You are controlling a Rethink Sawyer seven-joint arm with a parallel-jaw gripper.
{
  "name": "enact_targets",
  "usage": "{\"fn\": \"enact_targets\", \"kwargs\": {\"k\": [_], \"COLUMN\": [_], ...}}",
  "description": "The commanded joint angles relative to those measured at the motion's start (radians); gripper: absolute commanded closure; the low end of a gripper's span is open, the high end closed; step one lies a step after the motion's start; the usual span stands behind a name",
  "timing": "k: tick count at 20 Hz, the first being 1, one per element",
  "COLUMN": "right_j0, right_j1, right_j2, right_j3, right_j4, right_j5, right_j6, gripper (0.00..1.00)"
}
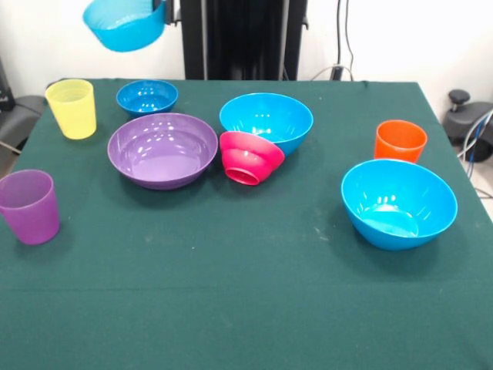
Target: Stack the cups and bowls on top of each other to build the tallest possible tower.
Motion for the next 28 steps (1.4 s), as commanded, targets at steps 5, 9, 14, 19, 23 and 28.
{"fn": "enact_targets", "kwargs": {"k": [5,9,14,19,23,28], "right_j0": [0.140,0.169,0.239,0.341,0.440,0.522], "right_j1": [0.089,0.103,0.138,0.196,0.292,0.373], "right_j2": [-0.140,-0.170,-0.220,-0.304,-0.387,-0.473], "right_j3": [0.083,0.078,0.056,0.022,-0.023,-0.046], "right_j4": [-0.051,-0.044,-0.039,-0.047,-0.054,-0.043], "right_j5": [-0.104,-0.122,-0.148,-0.207,-0.285,-0.384], "right_j6": [0.200,0.195,0.222,0.275,0.320,0.337], "gripper": [1.00,1.00,1.00,1.00,1.00,1.00]}}
